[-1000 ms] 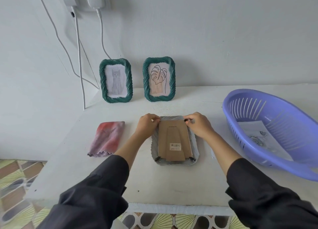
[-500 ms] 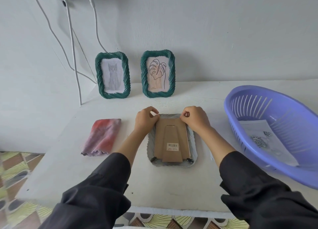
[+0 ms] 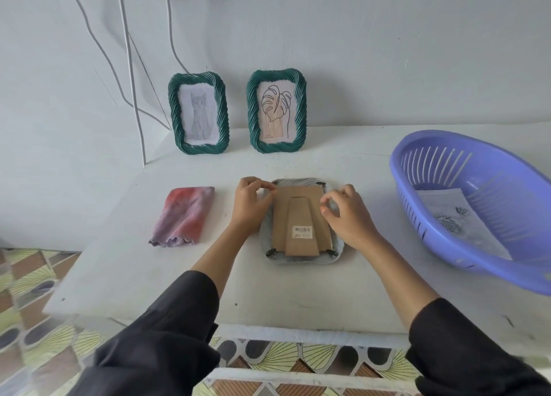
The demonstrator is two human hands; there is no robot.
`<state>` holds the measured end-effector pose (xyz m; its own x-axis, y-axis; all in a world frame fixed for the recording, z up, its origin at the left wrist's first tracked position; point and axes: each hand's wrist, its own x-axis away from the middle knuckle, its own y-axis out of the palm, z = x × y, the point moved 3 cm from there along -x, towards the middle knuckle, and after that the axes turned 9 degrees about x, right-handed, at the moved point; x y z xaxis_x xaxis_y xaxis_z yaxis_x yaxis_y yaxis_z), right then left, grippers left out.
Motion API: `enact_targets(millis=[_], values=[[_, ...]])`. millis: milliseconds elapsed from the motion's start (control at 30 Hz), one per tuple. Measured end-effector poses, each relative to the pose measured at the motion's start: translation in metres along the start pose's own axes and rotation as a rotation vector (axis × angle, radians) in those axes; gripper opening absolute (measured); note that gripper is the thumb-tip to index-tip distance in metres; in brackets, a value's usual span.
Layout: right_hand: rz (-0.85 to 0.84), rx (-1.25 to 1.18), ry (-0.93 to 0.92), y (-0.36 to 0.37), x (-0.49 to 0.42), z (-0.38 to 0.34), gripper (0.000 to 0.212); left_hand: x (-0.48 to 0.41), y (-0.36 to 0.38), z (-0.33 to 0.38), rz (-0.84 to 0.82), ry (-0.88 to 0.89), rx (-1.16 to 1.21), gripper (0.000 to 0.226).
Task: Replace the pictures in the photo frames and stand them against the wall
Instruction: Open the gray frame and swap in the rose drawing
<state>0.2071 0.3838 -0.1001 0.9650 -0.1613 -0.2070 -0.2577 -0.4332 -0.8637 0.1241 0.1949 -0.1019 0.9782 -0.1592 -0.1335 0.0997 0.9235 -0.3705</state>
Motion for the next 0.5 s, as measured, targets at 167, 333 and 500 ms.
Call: enact_targets(millis=[167, 333, 500], values=[[-0.028, -0.067, -0.009, -0.006, 0.040, 0.000, 0.010, 0.030, -0.008, -0.004, -0.083, 0.031, -0.057, 0.011], [-0.145, -0.225, -0.004, -0.011, 0.067, 0.000, 0.014, 0.067, -0.026, 0.001, -0.275, 0.043, 0.001, 0.013], [-0.209, -0.263, -0.041, -0.015, 0.078, -0.002, 0.027, 0.085, -0.032, 0.001, -0.405, 0.047, -0.088, 0.033]])
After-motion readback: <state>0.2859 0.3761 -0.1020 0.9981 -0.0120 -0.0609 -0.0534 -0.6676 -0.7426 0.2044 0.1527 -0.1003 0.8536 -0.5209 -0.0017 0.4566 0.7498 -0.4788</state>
